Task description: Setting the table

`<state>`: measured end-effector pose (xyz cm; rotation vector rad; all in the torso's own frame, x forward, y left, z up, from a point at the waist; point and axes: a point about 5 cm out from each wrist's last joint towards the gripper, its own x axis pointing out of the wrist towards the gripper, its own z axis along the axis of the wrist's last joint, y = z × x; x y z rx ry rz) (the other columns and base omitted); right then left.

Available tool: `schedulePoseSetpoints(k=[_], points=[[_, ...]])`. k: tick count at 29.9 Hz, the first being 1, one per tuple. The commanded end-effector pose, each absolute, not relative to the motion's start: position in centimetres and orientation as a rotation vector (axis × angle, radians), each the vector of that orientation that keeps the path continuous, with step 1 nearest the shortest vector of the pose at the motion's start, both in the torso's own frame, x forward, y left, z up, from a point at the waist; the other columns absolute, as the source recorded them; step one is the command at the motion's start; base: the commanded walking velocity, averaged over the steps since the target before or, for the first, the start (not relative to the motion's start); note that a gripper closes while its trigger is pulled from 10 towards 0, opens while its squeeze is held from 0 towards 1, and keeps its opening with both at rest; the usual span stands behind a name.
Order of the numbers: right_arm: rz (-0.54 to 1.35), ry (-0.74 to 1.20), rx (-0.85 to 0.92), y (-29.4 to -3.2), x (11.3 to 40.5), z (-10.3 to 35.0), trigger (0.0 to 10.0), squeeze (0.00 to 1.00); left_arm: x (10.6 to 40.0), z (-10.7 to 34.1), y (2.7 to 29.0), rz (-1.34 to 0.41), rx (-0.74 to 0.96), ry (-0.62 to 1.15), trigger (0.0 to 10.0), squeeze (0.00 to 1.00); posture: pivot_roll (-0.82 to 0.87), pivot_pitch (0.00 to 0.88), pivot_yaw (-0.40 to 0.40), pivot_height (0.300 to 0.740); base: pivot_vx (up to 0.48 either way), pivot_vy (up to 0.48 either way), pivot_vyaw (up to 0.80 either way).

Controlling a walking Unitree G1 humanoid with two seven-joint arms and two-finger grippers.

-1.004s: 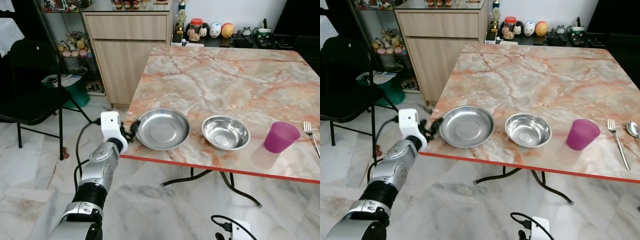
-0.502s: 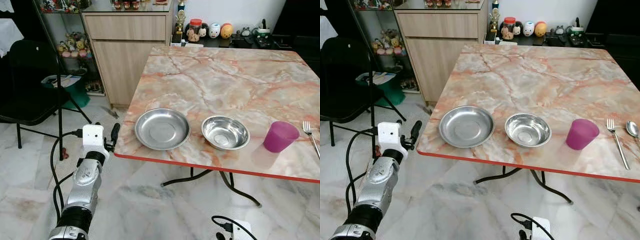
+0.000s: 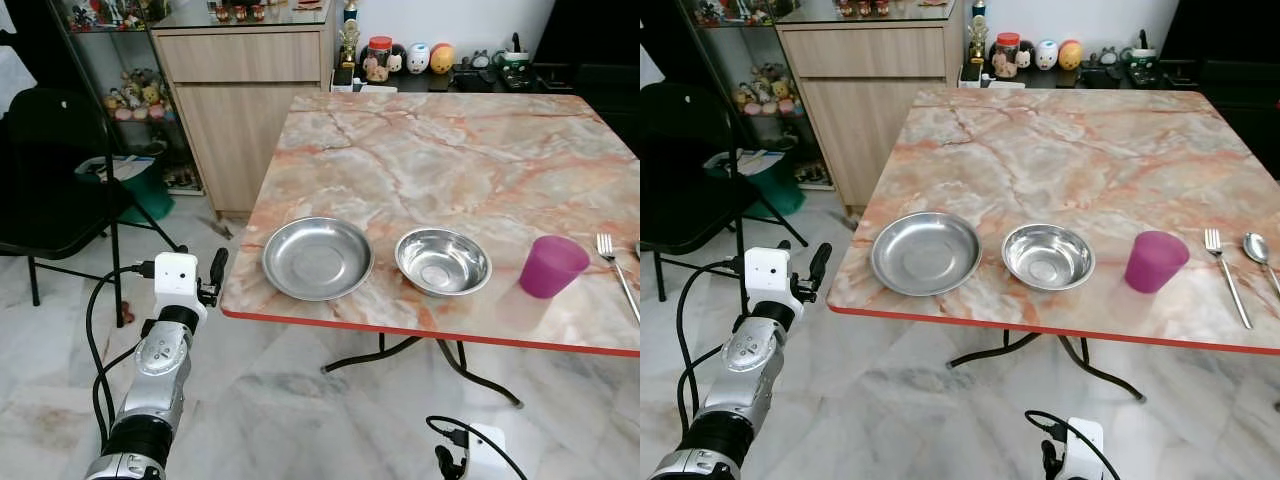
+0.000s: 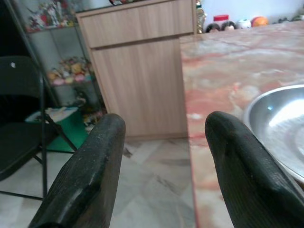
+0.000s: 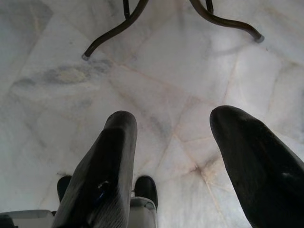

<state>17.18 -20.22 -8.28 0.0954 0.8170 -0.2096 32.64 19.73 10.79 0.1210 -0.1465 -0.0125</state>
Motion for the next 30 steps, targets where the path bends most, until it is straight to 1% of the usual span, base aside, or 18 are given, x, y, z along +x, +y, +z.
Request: schedulePoseSetpoints(k=[1,2,3,4,5,6,7,8,9,11,12,13,14,15,18,20,24,30], points=[[-0.188,0.799,0.061,-20.1,17.6,-8.0,10.0,0.0,33.1,12.1,20.7,0.033,0.098,-0.185,10.0,0.0,-0.01,0.0,0.053,0.74,0.0,0.0,0.0],[-0.15,0.792,0.069,-19.8,17.6,-8.0,10.0,0.0,32.8,11.5,21.0,0.047,0.081,-0.164,10.0,0.0,-0.01,0.0,0.05,0.74,0.0,0.0,0.0],[-0.17,0.783,0.015,-21.0,18.4,-7.5,10.0,0.0,32.6,10.2,20.8,0.041,0.119,-0.096,10.0,0.0,0.0,0.0,0.078,0.74,0.0,0.0,0.0],[-0.17,0.783,0.015,-21.0,18.4,-7.5,10.0,0.0,32.6,10.2,20.8,0.041,0.119,-0.096,10.0,0.0,0.0,0.0,0.078,0.74,0.0,0.0,0.0],[-0.307,0.747,0.092,-22.5,18.9,-7.0,10.0,0.0,32.8,10.6,20.3,0.024,0.148,-0.124,10.0,0.0,0.02,0.0,0.036,0.74,0.0,0.0,0.0],[-0.329,0.7,0.134,-22.5,19.4,-6.6,10.0,0.0,33.1,11.3,20.3,0.041,0.138,-0.156,10.0,0.0,0.02,0.0,0.036,0.74,0.0,0.0,0.0],[-0.326,0.671,0.137,-22.4,19.7,-6.4,10.0,0.0,33.5,12.0,20.4,0.056,0.094,-0.187,10.0,0.0,0.01,0.0,0.034,0.74,0.0,0.0,0.0],[-0.389,0.644,0.221,-22.6,19.9,-6.2,10.0,0.0,33.9,12.3,21.1,0.115,0.03,-0.182,10.0,0.0,0.0,0.0,0.035,0.74,0.0,0.0,0.0],[-0.415,0.666,0.196,-22.9,20.0,-6.2,10.0,0.0,34.0,12.4,21.5,0.148,0.018,-0.174,10.0,0.0,0.01,0.0,0.038,0.74,0.0,0.0,0.0],[-0.296,0.625,0.117,-22.3,21.6,-5.3,10.0,0.0,33.7,13.1,21.2,0.058,0.087,-0.224,10.0,0.0,0.03,0.0,0.044,0.74,0.0,0.0,0.0],[-0.235,0.627,0.055,-22.0,22.1,-5.1,10.0,0.0,33.8,12.8,21.3,0.051,0.103,-0.201,10.0,0.0,0.03,0.0,0.049,0.74,0.0,0.0,0.0],[-0.206,0.629,0.031,-21.9,22.3,-4.9,10.0,0.0,34.0,12.5,21.4,0.054,0.109,-0.178,10.0,0.0,0.03,0.0,0.053,0.74,0.0,0.0,0.0],[-0.135,0.649,0.03,-21.3,22.0,-5.3,10.0,0.0,34.4,12.2,20.7,-0.001,0.128,-0.159,10.0,0.0,0.03,0.0,0.046,0.74,0.0,0.0,0.0],[-0.122,0.654,0.022,-21.2,21.9,-5.4,10.0,0.0,34.5,12.2,20.6,-0.012,0.15,-0.159,10.0,0.0,0.01,0.0,0.047,0.74,0.0,0.0,0.0],[-0.099,0.656,0.011,-20.9,21.4,-5.7,10.0,0.0,34.6,12.6,20.6,0.028,0.131,-0.169,10.0,0.0,0.04,0.0,0.037,0.74,0.0,0.0,0.0],[-0.128,0.684,0.049,-20.5,20.2,-6.4,10.0,0.0,34.3,12.0,20.4,0.04,0.122,-0.163,10.0,0.0,0.04,0.0,0.029,0.74,0.0,0.0,0.0],[-0.178,0.727,0.073,-20.5,19.1,-7.1,10.0,0.0,34.2,12.1,19.3,-0.006,0.117,-0.181,10.0,0.0,0.06,0.0,0.02,0.74,0.0,0.0,0.0],[-0.243,0.743,0.11,-20.4,19.0,-7.3,10.0,0.0,34.4,12.5,18.4,-0.057,0.119,-0.198,10.0,0.0,0.05,0.0,0.027,0.74,0.0,0.0,0.0]])
